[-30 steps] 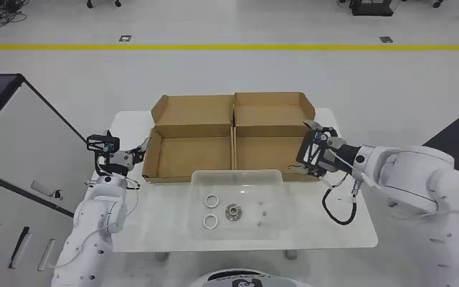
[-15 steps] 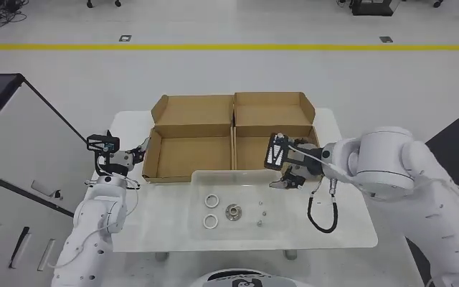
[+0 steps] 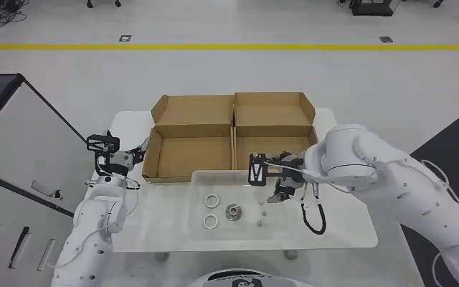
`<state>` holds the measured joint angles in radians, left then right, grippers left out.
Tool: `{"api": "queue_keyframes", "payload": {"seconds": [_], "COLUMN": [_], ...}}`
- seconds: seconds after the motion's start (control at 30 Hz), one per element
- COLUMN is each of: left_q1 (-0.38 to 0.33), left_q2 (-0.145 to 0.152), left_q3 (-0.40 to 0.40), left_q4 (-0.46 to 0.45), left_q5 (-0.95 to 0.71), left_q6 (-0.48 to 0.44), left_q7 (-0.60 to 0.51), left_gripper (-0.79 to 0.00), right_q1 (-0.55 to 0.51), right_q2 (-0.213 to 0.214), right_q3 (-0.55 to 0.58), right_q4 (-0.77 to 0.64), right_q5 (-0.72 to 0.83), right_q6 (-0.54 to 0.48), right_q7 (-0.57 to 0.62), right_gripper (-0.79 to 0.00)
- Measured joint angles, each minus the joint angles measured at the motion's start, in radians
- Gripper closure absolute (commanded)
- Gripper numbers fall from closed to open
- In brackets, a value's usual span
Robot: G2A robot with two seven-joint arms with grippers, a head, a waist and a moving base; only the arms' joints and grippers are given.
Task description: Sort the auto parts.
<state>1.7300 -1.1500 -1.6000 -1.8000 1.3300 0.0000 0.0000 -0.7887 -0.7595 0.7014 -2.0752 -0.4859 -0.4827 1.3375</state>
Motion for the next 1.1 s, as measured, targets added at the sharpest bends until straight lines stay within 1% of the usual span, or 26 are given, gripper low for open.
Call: {"api": "queue_keyframes", "payload": {"seconds": [0.13, 0.33, 0.6, 1.1], "left_q1": [0.000, 0.000, 0.000, 0.000], "left_q2": [0.000, 0.000, 0.000, 0.000], "left_q3": [0.000, 0.000, 0.000, 0.000], "left_q4": [0.000, 0.000, 0.000, 0.000], "left_q5": [0.000, 0.000, 0.000, 0.000], "left_q6": [0.000, 0.000, 0.000, 0.000], "left_q7": [0.000, 0.000, 0.000, 0.000], "left_gripper": [-0.785, -0.785, -0.785, -0.785], "right_q1": [0.055, 0.117, 0.140, 0.110], "right_q2": [-0.001, -0.010, -0.023, -0.055], "right_q3": [-0.090, -0.181, -0.289, -0.347], "right_q4": [0.034, 0.055, 0.065, 0.108], "right_q5": [-0.012, 0.011, 0.017, -0.021], "right_q6": [-0.022, -0.038, -0.047, -0.051], "right_q7": [-0.022, -0.038, -0.047, -0.079], "right_gripper": [-0.785, -0.785, -0.785, -0.785]}}
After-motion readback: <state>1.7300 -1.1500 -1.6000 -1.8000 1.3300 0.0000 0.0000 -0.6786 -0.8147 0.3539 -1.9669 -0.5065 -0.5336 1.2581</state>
